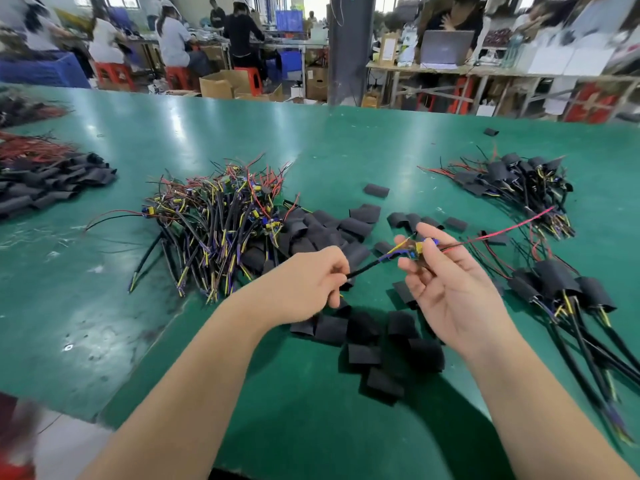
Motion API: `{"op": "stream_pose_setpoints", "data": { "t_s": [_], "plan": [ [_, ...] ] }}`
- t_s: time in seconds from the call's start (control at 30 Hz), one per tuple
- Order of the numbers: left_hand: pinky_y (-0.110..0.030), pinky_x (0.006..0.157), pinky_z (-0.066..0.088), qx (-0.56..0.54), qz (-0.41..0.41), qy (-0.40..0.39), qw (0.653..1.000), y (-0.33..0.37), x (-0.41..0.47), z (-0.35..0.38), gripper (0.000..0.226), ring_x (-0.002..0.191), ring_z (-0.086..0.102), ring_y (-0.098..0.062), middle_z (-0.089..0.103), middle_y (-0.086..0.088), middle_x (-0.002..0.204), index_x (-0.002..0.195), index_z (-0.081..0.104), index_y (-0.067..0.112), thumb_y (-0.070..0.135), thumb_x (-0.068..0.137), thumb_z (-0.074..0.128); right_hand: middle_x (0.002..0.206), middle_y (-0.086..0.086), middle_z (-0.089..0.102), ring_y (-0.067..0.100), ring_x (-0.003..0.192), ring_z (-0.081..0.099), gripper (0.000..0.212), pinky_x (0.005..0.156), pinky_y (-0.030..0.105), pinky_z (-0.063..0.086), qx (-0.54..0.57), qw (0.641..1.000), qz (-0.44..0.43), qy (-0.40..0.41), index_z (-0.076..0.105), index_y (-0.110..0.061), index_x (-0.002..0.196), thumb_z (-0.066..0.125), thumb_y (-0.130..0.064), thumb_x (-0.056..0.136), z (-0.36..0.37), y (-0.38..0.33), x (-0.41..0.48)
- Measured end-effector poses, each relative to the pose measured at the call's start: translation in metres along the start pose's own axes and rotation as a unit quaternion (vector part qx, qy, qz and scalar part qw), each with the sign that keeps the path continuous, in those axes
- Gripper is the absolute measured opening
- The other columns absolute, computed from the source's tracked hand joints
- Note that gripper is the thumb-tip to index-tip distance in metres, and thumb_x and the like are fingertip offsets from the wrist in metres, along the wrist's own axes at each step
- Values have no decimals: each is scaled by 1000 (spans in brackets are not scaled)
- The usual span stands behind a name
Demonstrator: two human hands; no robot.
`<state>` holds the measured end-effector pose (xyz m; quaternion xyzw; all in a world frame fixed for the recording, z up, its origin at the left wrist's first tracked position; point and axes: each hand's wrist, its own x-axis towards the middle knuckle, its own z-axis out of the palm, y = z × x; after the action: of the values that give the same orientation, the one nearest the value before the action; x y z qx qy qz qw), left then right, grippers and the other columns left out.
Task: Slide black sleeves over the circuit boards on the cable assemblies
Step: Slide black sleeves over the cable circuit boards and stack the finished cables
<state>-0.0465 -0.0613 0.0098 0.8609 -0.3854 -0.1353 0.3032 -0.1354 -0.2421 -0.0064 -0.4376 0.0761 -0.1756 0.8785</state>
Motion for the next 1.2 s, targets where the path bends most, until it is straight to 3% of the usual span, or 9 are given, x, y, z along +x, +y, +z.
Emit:
{"op": "stream_pose_setpoints", "data": {
  "t_s": [0.23,0.33,0.53,0.63,0.73,0.8,0.93,1.1,1.2],
  "plan": [
    [-29,73,47,-28,72,163,984,23,19,31,19,65,56,-9,69,3,82,102,69,10,16,97,52,98,9,67,17,68,64,33,63,30,41,-165,986,-30,3,71,-30,104,69,-30,72,3,6,-5],
    [-21,64,38,-5,80,179,981,21,21,34,27,63,50,3,70,8,83,117,67,20,22,100,47,80,-5,65,12,67,53,35,66,27,44,-177,983,-56,-6,74,-32,103,71,-32,68,-2,1,-3],
    [-11,62,40,-39,94,192,976,19,24,34,22,61,53,10,70,10,81,102,70,13,17,99,49,75,-7,63,11,74,55,40,73,24,45,-253,965,-62,-21,65,-32,114,70,-14,78,-8,1,5],
    [-9,63,37,-13,83,215,973,15,25,30,22,62,52,8,67,10,75,95,68,10,15,99,47,91,-3,70,9,74,60,43,77,21,50,-416,903,-99,45,61,-25,119,70,-3,83,-21,-12,9],
    [-29,67,46,20,40,258,965,3,23,30,22,63,55,-4,67,6,75,96,65,10,16,99,45,95,3,72,20,86,64,29,80,25,44,-625,744,-127,198,69,-19,110,61,-4,86,-47,-35,11],
    [-36,72,47,26,13,291,956,-4,21,31,21,71,60,-18,68,4,75,99,65,9,15,99,44,101,10,71,27,92,61,30,77,25,39,-683,678,-113,247,70,-14,109,54,-2,87,-62,-44,8],
    [-32,70,43,15,-8,363,931,-12,18,30,20,72,60,-18,63,10,71,99,65,12,13,98,45,106,11,70,19,77,54,25,74,22,37,-708,675,-47,201,70,-12,112,59,-8,90,-60,-39,7],
    [-26,68,41,-4,-11,398,917,-17,15,30,19,69,58,-15,60,13,68,100,65,12,12,98,46,122,8,65,26,113,57,38,96,30,40,-763,641,-6,88,65,-11,121,70,-27,87,-32,-13,12],
    [-25,68,43,-7,12,375,927,-18,12,33,20,66,57,-12,62,11,70,100,66,12,12,99,45,108,16,69,32,102,60,35,89,38,47,-791,609,9,64,67,1,108,71,-25,85,-23,-8,18]
  ]
}}
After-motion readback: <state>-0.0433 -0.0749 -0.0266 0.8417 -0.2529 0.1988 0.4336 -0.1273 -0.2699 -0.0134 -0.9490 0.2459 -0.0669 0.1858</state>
